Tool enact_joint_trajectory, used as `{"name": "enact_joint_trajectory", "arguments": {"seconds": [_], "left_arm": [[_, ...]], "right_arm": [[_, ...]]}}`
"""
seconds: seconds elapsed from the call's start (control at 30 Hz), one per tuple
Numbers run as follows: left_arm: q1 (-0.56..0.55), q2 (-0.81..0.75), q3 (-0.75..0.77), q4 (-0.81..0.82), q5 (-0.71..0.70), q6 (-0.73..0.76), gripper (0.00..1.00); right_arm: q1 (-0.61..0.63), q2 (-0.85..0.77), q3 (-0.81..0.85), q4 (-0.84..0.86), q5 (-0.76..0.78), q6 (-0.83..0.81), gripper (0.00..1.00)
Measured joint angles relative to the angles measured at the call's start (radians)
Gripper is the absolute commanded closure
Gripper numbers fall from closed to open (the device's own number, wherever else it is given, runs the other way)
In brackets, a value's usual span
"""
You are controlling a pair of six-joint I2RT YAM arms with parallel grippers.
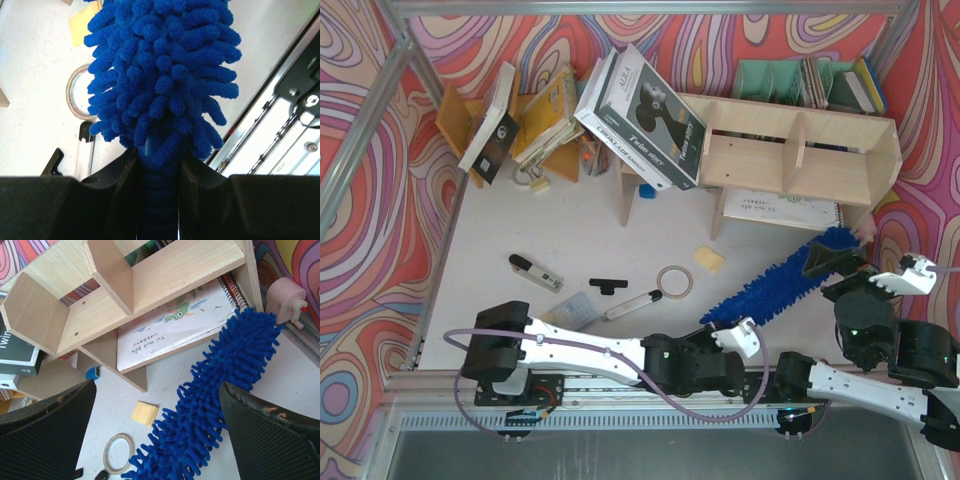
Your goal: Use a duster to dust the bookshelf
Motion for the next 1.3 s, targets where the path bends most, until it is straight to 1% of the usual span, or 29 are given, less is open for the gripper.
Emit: {"name": "enact_joint_trajectory", "arguments": {"seconds": [0.17, 0.43, 0.67, 0.9, 1.13, 1.3], "left_arm": [[-0.002, -0.058, -0.084, -0.005, 0.006, -0.005, 1.0], [-0.002, -0.101, -0.154, -0.022, 0.013, -0.043, 1.0], [-0.002, -0.101, -0.16, -0.043, 0.02, -0.065, 1.0], [0.016, -0.091, -0.16, -0.056, 0.014, -0.104, 1.0], [0.072, -0.085, -0.16, -0.124, -0.031, -0.18, 1.0], [0.087, -0.085, -0.16, -0.156, -0.082, -0.249, 1.0]], "right_arm": [[0.0, 0.024, -0.004, 0.0, -0.003, 0.029, 0.02], [0.0, 0.03, -0.077, 0.001, -0.003, 0.082, 0.01], [0.0, 0.03, -0.142, 0.001, -0.003, 0.126, 0.01], [0.0, 0.035, -0.16, 0.001, -0.002, 0.15, 0.01], [0.0, 0.035, -0.161, 0.001, -0.001, 0.162, 0.01], [0.0, 0.035, -0.167, 0.001, -0.001, 0.163, 0.01]]}}
